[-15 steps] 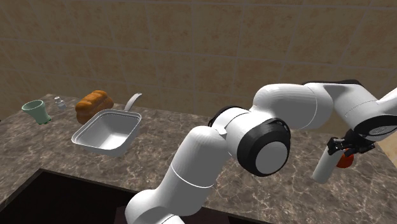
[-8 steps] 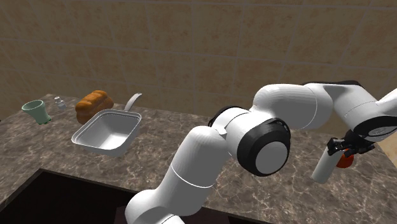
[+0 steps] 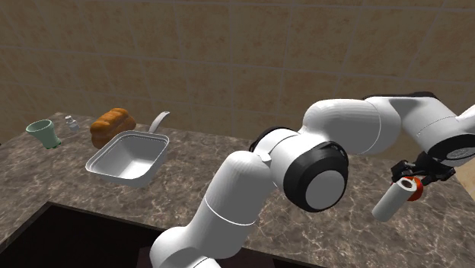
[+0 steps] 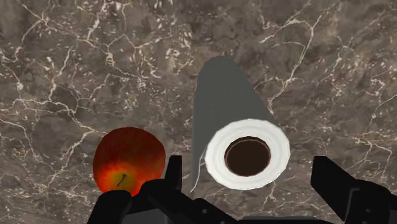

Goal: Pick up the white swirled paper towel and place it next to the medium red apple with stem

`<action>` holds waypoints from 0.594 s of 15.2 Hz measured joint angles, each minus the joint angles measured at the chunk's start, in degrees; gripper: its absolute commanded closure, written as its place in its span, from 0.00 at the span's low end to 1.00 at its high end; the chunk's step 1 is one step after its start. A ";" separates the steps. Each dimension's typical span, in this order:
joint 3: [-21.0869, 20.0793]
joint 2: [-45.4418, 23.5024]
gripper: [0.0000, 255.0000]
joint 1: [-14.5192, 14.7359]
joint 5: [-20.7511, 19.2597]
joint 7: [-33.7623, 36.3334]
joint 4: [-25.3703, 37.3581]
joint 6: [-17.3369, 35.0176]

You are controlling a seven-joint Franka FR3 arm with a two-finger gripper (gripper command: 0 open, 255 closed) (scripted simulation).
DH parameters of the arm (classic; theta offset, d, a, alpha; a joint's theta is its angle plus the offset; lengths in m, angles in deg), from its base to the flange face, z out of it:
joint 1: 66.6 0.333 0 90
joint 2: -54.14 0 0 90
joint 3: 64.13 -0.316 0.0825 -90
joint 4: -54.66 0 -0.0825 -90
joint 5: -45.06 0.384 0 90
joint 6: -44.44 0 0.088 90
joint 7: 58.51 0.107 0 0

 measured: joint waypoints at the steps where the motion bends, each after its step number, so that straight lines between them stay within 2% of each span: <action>1: 0.20 0.48 0.00 -0.12 -0.27 0.14 0.55 -0.97; 4: 0.61 1.50 0.00 -0.39 -0.87 0.67 2.15 -3.38; 9: 0.62 1.42 0.00 -0.58 -0.90 0.75 2.71 -3.89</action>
